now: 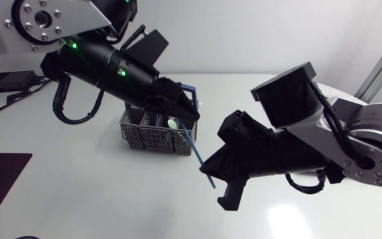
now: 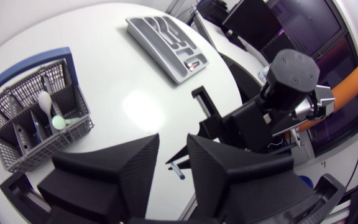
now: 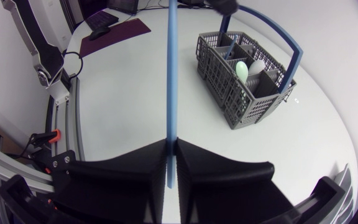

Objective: Unload the cutlery basket into the drawer organizer.

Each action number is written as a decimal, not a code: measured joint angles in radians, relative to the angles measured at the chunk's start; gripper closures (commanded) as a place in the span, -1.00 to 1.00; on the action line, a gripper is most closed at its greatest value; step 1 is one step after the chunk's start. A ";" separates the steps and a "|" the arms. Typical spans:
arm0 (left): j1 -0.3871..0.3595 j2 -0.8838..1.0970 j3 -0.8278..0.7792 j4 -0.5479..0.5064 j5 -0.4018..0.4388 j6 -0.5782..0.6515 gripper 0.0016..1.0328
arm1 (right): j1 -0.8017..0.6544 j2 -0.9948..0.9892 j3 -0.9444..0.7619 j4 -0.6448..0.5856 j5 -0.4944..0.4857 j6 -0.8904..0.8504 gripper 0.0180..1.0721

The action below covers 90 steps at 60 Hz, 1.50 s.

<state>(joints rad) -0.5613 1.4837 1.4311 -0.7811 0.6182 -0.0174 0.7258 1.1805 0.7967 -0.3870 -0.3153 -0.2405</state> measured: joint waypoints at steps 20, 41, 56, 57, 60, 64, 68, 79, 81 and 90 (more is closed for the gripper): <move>0.189 -0.093 0.105 0.201 0.006 -0.095 -0.38 | -0.038 -0.024 -0.041 -0.029 0.002 -0.008 0.89; 0.315 -0.106 -0.054 0.208 -0.182 0.167 -0.26 | -0.592 0.053 0.028 -0.035 0.028 -0.008 0.89; 0.281 -0.095 -0.206 0.249 -0.285 0.367 -0.26 | -0.908 0.345 0.223 -0.028 0.031 -0.006 0.88; 0.280 -0.095 -0.212 0.253 -0.287 0.375 -0.26 | -0.919 0.361 0.232 -0.028 0.032 -0.006 0.88; 0.280 -0.095 -0.231 0.267 -0.288 0.400 -0.26 | -0.946 0.409 0.257 -0.028 0.037 -0.003 0.88; 0.280 -0.095 -0.257 0.289 -0.292 0.437 -0.26 | -0.971 0.469 0.284 -0.028 0.058 0.003 0.88; 0.278 -0.095 -0.282 0.303 -0.302 0.471 -0.26 | -0.990 0.520 0.305 -0.029 0.075 0.008 0.86; 0.268 -0.095 -0.352 0.361 -0.307 0.567 -0.26 | -1.034 0.636 0.340 -0.029 0.102 0.010 0.77; 0.263 -0.095 -0.368 0.377 -0.307 0.586 -0.26 | -1.039 0.654 0.344 -0.029 0.103 0.010 0.58; 0.233 -0.095 -0.425 0.423 -0.310 0.649 -0.27 | -1.048 0.679 0.347 -0.036 0.103 0.009 -0.58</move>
<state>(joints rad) -0.3283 1.3891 1.0061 -0.3576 0.3084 0.6315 -0.3218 1.8595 1.1435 -0.4229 -0.2119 -0.2317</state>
